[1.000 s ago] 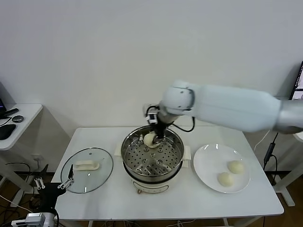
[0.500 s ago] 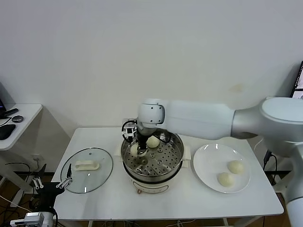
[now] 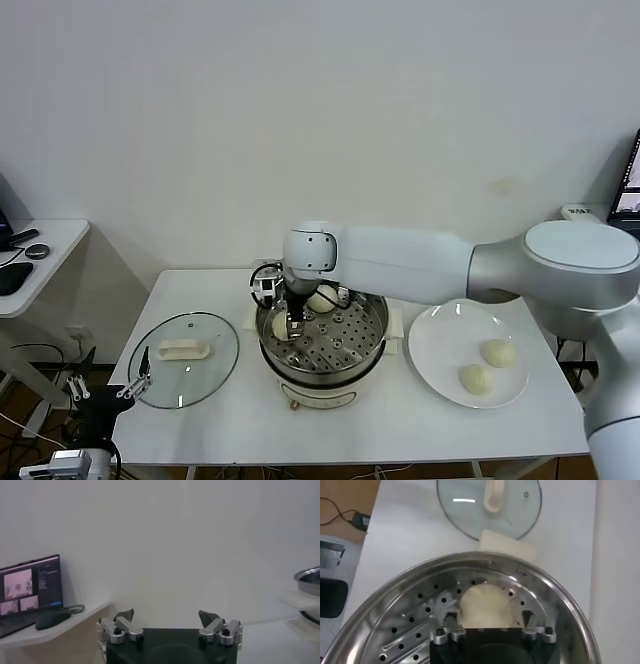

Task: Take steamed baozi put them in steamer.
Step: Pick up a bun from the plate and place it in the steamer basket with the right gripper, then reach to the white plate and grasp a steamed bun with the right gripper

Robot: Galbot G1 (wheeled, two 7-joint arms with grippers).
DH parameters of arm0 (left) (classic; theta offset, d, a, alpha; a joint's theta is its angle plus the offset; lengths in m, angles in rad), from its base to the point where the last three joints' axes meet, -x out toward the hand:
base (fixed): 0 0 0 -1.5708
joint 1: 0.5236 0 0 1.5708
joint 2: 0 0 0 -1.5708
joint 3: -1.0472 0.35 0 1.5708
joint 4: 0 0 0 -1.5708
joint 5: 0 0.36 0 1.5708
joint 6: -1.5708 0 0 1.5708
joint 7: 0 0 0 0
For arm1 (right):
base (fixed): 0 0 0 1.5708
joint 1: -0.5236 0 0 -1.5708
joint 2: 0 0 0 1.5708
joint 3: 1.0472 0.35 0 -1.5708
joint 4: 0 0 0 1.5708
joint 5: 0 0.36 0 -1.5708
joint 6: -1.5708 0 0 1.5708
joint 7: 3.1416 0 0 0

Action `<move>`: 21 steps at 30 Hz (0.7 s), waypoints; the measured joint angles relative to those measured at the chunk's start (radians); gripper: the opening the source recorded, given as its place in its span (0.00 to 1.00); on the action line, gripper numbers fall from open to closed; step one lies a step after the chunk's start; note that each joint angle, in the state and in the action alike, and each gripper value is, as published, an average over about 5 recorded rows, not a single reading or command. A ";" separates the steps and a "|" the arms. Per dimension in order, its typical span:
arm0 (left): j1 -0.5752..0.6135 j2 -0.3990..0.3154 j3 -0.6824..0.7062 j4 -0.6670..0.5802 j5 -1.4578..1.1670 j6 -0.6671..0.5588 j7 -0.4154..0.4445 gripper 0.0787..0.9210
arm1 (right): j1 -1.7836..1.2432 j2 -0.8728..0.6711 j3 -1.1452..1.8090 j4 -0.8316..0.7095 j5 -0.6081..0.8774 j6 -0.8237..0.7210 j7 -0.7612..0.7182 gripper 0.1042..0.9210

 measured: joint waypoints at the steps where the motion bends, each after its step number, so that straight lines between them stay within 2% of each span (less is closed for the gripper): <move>1: 0.000 0.001 0.000 0.000 0.000 0.000 0.000 0.88 | 0.010 -0.012 0.004 0.009 -0.003 0.002 -0.010 0.87; 9: -0.004 0.013 0.002 0.000 -0.002 0.001 0.003 0.88 | 0.109 -0.201 0.011 0.132 -0.072 0.059 -0.155 0.88; 15: -0.003 0.022 0.007 0.006 -0.002 0.002 0.006 0.88 | 0.133 -0.428 0.014 0.222 -0.203 0.172 -0.295 0.88; 21: -0.003 0.024 0.015 0.010 0.003 0.004 0.008 0.88 | 0.067 -0.651 0.064 0.279 -0.350 0.300 -0.373 0.88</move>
